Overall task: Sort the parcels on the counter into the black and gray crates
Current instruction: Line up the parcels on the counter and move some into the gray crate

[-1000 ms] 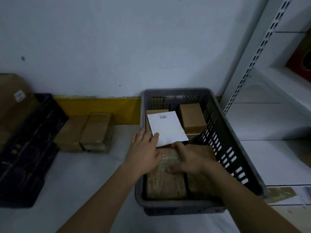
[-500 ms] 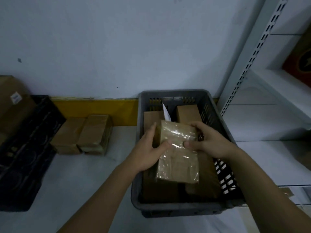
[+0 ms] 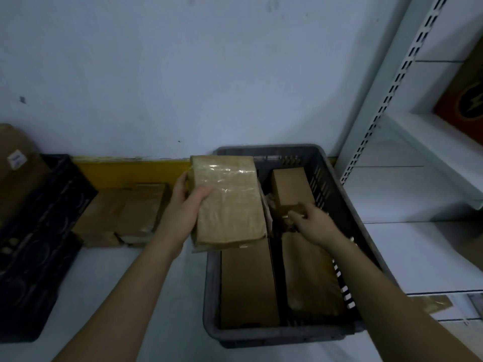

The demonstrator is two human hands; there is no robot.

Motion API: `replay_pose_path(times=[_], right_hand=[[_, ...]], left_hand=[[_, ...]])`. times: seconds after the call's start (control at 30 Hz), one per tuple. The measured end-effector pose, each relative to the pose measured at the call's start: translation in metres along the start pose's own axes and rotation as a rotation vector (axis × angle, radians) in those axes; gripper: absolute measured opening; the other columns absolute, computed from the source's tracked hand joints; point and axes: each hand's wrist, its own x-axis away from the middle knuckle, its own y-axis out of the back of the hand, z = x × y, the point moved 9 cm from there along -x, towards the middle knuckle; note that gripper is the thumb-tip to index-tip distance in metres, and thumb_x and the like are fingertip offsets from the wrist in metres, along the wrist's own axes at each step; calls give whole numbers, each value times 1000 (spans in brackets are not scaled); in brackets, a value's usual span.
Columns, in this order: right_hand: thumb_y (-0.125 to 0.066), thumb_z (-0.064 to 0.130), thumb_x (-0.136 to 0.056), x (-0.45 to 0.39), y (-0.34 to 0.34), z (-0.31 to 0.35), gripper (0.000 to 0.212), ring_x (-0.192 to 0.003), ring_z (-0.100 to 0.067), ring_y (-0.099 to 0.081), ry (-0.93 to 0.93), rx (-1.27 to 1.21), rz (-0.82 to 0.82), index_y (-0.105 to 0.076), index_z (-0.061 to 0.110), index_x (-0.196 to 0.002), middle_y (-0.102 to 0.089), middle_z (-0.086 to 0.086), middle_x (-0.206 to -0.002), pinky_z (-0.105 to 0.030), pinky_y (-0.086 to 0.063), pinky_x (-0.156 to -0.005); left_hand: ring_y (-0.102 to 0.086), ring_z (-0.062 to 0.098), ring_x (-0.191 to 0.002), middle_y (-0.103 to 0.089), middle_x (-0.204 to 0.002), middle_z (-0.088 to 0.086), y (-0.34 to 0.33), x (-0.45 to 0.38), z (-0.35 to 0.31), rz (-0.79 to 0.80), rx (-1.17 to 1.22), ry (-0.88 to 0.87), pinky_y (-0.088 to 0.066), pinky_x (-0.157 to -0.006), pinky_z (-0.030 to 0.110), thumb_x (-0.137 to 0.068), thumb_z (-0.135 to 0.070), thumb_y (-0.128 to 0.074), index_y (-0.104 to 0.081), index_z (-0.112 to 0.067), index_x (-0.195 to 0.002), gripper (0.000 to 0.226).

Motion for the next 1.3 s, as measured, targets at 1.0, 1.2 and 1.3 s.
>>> replay_pose_path(times=[1.0,1.2,1.3], right_hand=[[-77,14,-92,1,-36,104,12,-72,-31,-64,450,289,-544,-67,8,-90,-66,-11,-95,-35,-45,-52],[-54,32,-108,-11,-131,105,44,-157,-30,-33,552,580,6,-52,22,-151,-48,-2,-160,-54,-24,-127],[-44,39,-113,-18,-140,87,49,-162,-27,-26,588,489,118,-49,24,-160,-39,1,-171,-49,-23,-129]], left_hand=[[-73,24,-117,-70,-135,-3,32,-10,27,-128,102,156,-59,-99,57,-77,-65,-77,-43,-41,-157,90],[-77,20,-109,-77,-126,-6,57,-11,27,-198,142,129,-63,-94,54,-78,-60,-77,-56,-41,-147,74],[-78,21,-109,-76,-128,-3,63,-11,31,-206,153,134,-63,-93,54,-75,-61,-78,-54,-39,-149,81]])
